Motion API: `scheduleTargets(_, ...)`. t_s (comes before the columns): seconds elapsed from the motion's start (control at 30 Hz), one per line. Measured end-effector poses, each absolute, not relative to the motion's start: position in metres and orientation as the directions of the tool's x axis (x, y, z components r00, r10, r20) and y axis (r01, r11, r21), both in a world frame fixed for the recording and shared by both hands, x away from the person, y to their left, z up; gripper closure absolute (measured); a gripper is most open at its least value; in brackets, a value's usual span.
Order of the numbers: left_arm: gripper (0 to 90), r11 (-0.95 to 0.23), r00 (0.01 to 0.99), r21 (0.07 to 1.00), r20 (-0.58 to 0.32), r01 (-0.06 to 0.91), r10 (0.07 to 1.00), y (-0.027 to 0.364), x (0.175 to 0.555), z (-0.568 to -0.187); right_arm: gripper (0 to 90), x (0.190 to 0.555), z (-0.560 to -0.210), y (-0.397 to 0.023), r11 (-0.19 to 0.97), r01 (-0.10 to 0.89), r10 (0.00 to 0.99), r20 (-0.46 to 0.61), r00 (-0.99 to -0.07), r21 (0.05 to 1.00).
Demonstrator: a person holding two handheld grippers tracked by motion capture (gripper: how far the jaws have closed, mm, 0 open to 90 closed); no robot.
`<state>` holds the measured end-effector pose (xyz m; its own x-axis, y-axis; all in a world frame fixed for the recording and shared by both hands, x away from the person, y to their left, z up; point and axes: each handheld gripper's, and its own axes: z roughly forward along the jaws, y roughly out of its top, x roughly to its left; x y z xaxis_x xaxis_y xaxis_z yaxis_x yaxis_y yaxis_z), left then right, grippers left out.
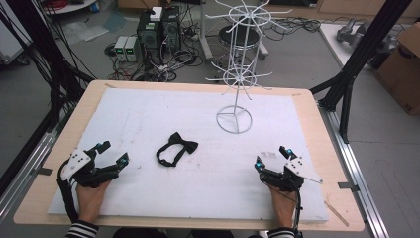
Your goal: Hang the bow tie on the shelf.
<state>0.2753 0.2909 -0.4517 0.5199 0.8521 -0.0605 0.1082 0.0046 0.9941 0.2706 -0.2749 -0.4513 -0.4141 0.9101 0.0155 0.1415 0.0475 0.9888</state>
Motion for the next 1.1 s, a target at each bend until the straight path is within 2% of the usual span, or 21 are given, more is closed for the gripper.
scheduleTargets(0.47, 16.4, 0.004, 0.515, 0.994, -0.059, 0.106, 0.855, 0.2910, 0.2751, -0.4516, 7.8, 0.2693, -0.4516, -0.2755, 0.040, 0.129, 0.912, 0.017, -0.410, 0.991)
scheduleTargets(0.77, 16.7, 0.014, 0.494, 0.989, -0.085, 0.146, 0.865, 0.2911, 0.2788, -0.4508, 7.7, 0.2688, -0.4515, -0.2752, 0.043, 0.132, 0.912, 0.015, -0.410, 0.990)
scheduleTargets(1.1, 16.8, -0.020, 0.503, 0.988, -0.059, 0.150, 0.862, 0.2884, 0.2797, -0.4493, 7.8, 0.2692, -0.4515, -0.2758, 0.039, 0.130, 0.912, 0.018, -0.410, 0.991)
